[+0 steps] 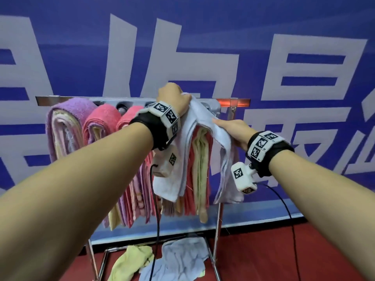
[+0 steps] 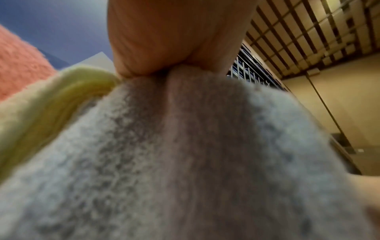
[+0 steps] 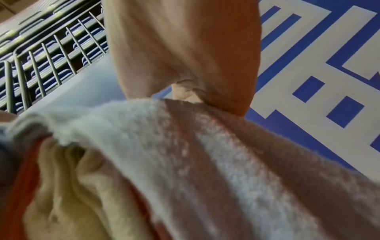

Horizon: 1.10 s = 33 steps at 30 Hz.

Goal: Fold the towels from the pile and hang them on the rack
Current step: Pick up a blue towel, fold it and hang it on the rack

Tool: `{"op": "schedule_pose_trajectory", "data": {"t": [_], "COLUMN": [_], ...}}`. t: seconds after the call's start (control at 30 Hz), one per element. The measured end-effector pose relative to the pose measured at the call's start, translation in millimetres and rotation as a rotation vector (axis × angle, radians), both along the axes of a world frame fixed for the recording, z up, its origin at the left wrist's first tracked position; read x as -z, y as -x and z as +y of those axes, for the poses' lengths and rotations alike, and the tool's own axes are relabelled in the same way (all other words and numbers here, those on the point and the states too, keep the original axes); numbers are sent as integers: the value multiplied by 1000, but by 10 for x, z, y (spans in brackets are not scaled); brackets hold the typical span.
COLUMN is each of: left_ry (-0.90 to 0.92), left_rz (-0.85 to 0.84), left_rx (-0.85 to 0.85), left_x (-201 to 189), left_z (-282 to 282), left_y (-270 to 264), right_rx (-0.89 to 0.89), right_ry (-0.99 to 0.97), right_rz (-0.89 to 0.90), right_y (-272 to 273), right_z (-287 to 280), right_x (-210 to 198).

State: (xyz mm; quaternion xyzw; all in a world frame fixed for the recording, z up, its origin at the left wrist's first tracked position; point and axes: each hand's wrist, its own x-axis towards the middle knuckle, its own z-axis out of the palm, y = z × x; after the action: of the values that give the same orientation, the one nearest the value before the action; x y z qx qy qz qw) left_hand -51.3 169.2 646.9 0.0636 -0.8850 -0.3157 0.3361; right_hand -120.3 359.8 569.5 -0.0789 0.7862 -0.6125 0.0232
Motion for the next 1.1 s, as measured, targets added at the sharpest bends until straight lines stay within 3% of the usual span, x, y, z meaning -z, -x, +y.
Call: {"op": "schedule_pose_trajectory", "data": {"t": [0.27, 0.43, 0.53, 0.63, 0.73, 0.87, 0.97, 1.03, 1.1], "left_ry": [507, 647, 602, 506, 341, -65, -145, -94, 131], "left_rz": [-126, -158, -227, -292, -436, -396, -385, -438, -520], "left_rx": [-110, -162, -122, -56, 97, 424, 653, 580, 406], "left_x": [152, 283, 327, 335, 463, 826, 931, 913, 888], "left_z": [3, 123, 116, 92, 123, 80, -2, -72, -113], "left_y": [75, -25, -75, -183, -217, -231, -373, -441, -491], "right_rx": [54, 139, 144, 146, 30, -117, 40, 154, 222], "right_ry": [50, 52, -24, 118, 229, 90, -69, -139, -190], "right_rz": [69, 45, 45, 121, 190, 331, 392, 399, 400], "right_y": [276, 260, 177, 56, -192, -464, -575, -603, -604], "right_z": [-145, -227, -296, -250, -183, -303, -512, -626, -698], "right_x": [51, 144, 217, 279, 300, 390, 444, 463, 482]}}
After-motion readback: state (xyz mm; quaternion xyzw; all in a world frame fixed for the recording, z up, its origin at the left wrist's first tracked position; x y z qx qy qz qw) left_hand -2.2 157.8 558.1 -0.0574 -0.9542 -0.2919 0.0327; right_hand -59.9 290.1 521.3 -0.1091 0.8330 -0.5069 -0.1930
